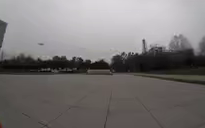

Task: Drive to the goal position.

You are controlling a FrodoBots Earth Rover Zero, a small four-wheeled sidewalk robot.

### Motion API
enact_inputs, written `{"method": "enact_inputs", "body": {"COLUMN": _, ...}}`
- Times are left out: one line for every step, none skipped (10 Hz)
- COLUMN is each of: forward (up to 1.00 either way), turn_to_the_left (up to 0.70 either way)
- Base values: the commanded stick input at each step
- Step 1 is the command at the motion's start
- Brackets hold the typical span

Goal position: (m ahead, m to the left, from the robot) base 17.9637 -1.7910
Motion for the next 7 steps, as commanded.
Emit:
{"method": "enact_inputs", "body": {"forward": 0.70, "turn_to_the_left": -0.01}}
{"method": "enact_inputs", "body": {"forward": 0.70, "turn_to_the_left": -0.01}}
{"method": "enact_inputs", "body": {"forward": 0.70, "turn_to_the_left": -0.01}}
{"method": "enact_inputs", "body": {"forward": 0.70, "turn_to_the_left": -0.01}}
{"method": "enact_inputs", "body": {"forward": 0.70, "turn_to_the_left": -0.01}}
{"method": "enact_inputs", "body": {"forward": 0.70, "turn_to_the_left": -0.01}}
{"method": "enact_inputs", "body": {"forward": 0.70, "turn_to_the_left": -0.01}}
